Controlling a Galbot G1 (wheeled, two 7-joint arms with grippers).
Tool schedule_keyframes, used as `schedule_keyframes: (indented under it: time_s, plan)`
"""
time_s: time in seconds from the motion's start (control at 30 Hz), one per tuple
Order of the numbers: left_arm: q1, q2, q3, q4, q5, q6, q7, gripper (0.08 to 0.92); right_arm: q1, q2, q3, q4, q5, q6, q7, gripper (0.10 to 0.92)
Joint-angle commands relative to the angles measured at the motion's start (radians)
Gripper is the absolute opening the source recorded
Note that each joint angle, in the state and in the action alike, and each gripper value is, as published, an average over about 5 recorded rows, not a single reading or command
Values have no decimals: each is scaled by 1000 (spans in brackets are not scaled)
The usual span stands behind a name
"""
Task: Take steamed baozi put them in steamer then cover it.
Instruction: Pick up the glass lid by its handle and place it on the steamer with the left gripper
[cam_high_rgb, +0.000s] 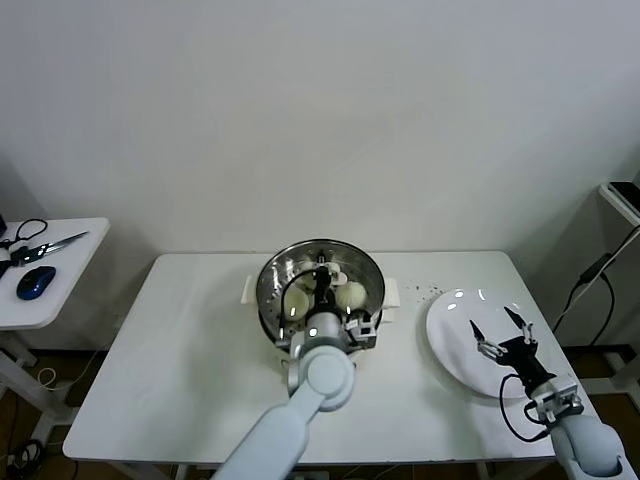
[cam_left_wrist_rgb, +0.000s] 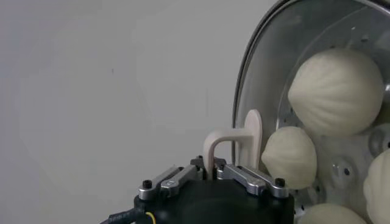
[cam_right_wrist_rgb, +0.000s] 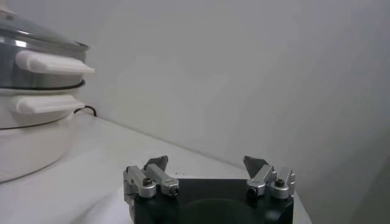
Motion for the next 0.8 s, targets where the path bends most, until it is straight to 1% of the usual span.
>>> schedule_keyframes:
  time_s: [0.03,0.6,0.7,0.8]
  plan:
    - [-1,8,3,2,-10,49,-9,154,-1,0,1,-1,-3,1,-2,823]
    - [0,13,18,14,-47,49,-82,154,-4,6,6,-3,-18,7,-14,823]
    - [0,14,20,19,-48,49,-87,154,-5,6,7,-4,-20,7,-16,823]
    - [1,13,16,16,-48,49,-59,154,-5,6,8,-4,-21,7,-17,823]
